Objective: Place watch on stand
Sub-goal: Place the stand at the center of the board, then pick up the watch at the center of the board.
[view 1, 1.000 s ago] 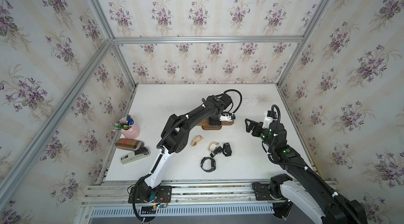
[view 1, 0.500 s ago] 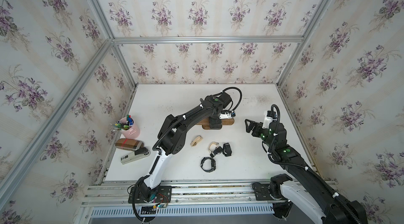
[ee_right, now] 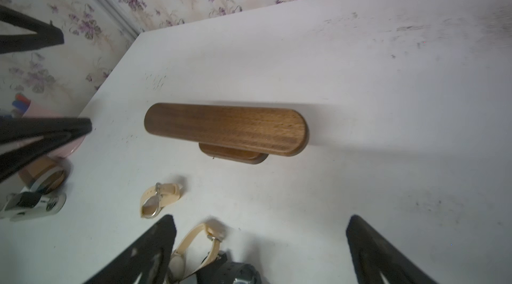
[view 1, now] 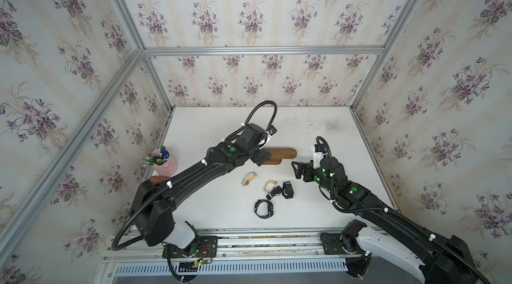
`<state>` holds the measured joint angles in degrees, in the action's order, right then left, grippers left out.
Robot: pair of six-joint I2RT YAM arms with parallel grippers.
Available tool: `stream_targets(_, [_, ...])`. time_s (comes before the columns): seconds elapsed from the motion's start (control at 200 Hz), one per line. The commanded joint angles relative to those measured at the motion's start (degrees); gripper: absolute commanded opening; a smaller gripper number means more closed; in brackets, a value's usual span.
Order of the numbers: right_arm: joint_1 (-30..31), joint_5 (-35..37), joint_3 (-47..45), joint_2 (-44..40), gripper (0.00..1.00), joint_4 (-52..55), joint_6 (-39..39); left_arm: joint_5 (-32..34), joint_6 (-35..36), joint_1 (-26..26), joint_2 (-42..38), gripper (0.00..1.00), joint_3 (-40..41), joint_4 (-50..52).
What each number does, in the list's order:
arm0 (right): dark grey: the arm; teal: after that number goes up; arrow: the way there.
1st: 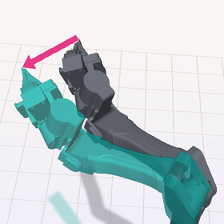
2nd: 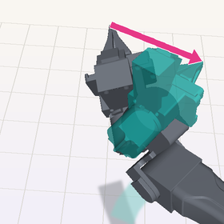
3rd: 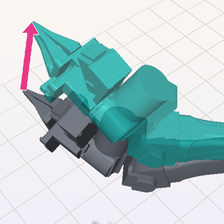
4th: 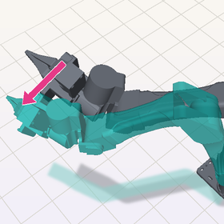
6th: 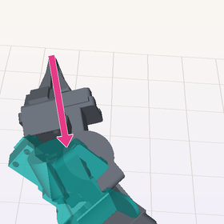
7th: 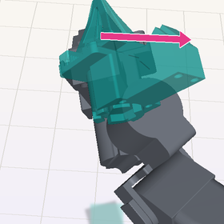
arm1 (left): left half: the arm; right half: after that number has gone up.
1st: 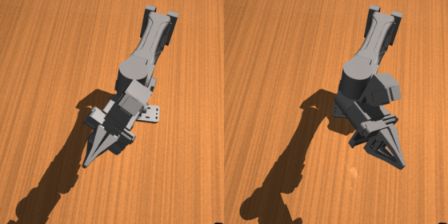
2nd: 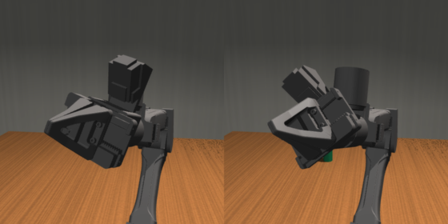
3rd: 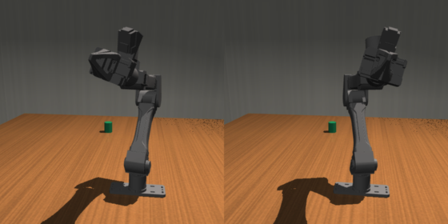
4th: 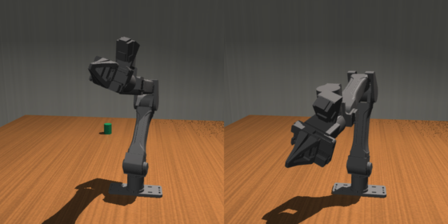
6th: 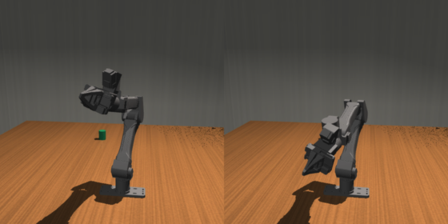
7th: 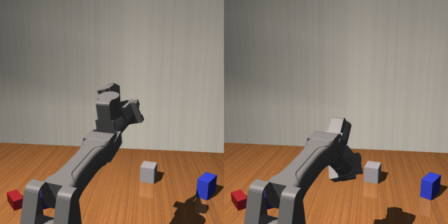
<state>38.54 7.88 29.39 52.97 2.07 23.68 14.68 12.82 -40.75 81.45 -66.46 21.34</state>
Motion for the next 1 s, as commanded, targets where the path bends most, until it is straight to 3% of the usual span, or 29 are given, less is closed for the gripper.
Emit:
stream_targets(0.0, [3.5,3.4,1.1,2.3,0.95,2.0,2.2,3.2,-21.1,2.1,-7.1,0.99,9.2,-6.2])
stream_targets(0.145, [6.5,3.5,2.0,5.7,0.93,1.0,3.5,0.8,-25.8,2.7,-9.4,0.99,16.5,1.6])
stream_targets(0.265, [6.7,3.2,2.5,7.5,0.91,-0.4,3.8,0.1,-26.1,2.3,-7.5,0.99,20.0,2.2])
stream_targets(0.644, [6.7,4.7,3.4,8.8,0.89,-1.4,3.5,0.6,-23.3,-1.9,-0.7,0.99,19.2,0.0])
stream_targets(0.994, [6.7,4.8,3.1,8.6,0.87,-2.6,3.3,1.3,-22.2,-3.8,9.4,0.63,14.0,0.8])
